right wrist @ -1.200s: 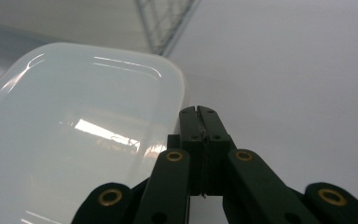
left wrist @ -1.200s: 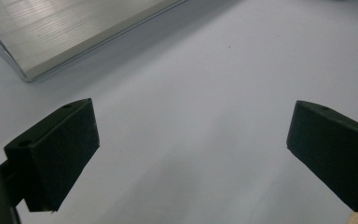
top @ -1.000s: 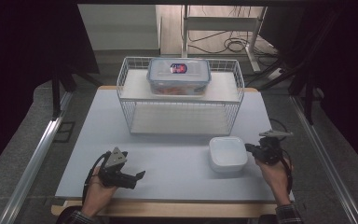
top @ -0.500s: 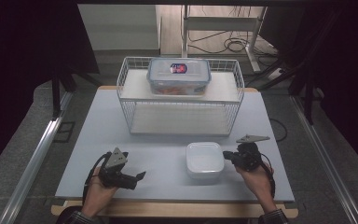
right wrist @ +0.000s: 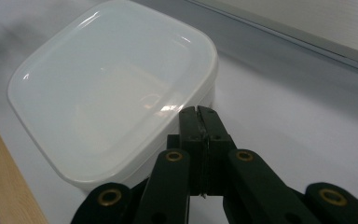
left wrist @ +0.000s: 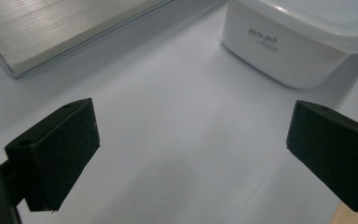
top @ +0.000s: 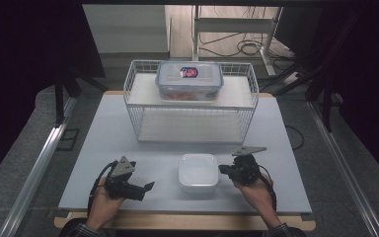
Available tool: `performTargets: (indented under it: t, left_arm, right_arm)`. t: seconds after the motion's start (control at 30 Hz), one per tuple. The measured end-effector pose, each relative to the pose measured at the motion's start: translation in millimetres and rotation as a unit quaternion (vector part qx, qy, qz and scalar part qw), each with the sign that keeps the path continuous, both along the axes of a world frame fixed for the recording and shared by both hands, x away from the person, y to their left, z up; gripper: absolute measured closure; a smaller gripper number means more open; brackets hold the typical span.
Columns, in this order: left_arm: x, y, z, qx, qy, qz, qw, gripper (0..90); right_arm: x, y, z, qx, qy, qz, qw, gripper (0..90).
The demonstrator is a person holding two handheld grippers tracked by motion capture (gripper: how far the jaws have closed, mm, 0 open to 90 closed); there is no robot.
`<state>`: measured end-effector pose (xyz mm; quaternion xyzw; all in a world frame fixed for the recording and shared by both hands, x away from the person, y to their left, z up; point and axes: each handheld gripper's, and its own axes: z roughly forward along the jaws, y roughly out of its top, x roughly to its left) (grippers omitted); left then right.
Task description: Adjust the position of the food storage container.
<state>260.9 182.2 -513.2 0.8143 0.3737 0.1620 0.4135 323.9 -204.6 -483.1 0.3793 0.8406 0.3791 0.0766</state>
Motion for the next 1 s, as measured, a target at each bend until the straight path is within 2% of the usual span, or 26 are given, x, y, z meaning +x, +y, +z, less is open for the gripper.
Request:
performTargets:
  t: [0.17,0.3,0.4,0.47,0.6,0.8,0.83,0.87,0.9,0.97,1.0]
  left_arm:
    - [0.0,0.2,0.9,-0.006,0.006,-0.001,1.0,2.3]
    - [0.2,1.0,1.4,-0.014,0.013,0.0,0.9998,2.6]
    - [0.2,1.2,1.9,-0.018,0.015,-0.001,0.9997,2.8]
    - [0.1,1.1,1.9,-0.02,0.017,-0.002,0.9996,3.1]
    - [-0.1,0.8,1.9,-0.017,0.017,-0.003,0.9997,3.5]
    - [-0.5,0.5,1.8,-0.019,0.017,-0.004,0.9997,3.6]
    - [-0.4,0.5,1.7,-0.018,0.017,-0.004,0.9997,3.6]
    - [-0.5,0.5,1.3,-0.018,0.016,-0.004,0.9997,3.6]
    - [-0.6,0.4,0.7,-0.016,0.013,-0.004,0.9998,3.5]
    - [-0.6,0.3,0.2,-0.01,0.009,-0.004,0.9999,3.1]
    - [-0.7,0.1,-0.4,-0.009,0.008,-0.004,0.9999,3.0]
  right_arm:
    - [-2.6,11.5,-2.1,0.005,0.002,0.011,0.9999,89.3]
    - [-6.0,19.9,-2.5,-0.007,-0.01,0.02,0.9997,88.2]
    - [-6.6,18.3,-1.6,-0.008,-0.013,0.017,0.9997,85.6]
    - [-8.4,14.5,0.9,-0.012,-0.026,0.013,0.9995,82.5]
    - [-10.5,6.5,5.2,0.002,-0.033,0.01,0.9994,75.7]
    - [-14.8,-3.1,7.4,0.017,-0.04,0.013,0.999,60.0]
    - [-16.3,-5.3,8.4,0.021,-0.043,0.008,0.9988,50.2]
    - [-16.3,-5.3,8.4,0.021,-0.043,0.008,0.9988,50.2]
    - [-16.6,-6.3,8.4,0.023,-0.044,0.006,0.9988,46.4]
    - [-17.1,-7.7,7.3,0.028,-0.043,0.005,0.9987,33.3]
    - [-17.2,-7.7,6.8,0.028,-0.044,0.003,0.9986,29.6]
